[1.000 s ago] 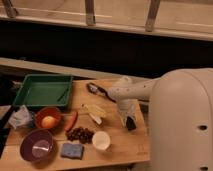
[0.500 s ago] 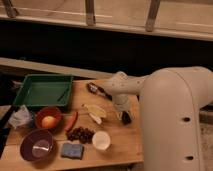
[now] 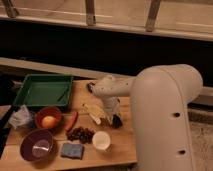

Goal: Wipe table surface with eraser

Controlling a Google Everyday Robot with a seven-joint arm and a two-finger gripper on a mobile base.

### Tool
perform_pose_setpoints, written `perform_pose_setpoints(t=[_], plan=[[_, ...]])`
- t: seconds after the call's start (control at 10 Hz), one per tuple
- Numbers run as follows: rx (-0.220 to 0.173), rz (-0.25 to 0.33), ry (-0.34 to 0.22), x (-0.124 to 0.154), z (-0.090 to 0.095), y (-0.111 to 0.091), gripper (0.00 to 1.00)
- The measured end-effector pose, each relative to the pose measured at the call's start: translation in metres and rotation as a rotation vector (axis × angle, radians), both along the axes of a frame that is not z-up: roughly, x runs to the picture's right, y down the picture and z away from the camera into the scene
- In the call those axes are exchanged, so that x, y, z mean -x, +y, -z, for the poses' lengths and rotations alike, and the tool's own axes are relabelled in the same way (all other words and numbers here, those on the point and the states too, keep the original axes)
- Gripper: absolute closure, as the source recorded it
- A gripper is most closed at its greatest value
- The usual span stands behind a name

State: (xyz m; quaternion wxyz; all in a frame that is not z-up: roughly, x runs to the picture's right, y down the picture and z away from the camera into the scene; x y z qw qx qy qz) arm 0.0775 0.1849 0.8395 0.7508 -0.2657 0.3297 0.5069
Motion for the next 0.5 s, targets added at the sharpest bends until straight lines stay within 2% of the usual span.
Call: perform_pose_setpoints(t=[0.3,0.5], plan=[[-0.008,-0.009,0.056,-0.035,0.014,0.009,0.86],[-0.022,-0.017,0.085,-0.054,0.015,0.002,0.86]])
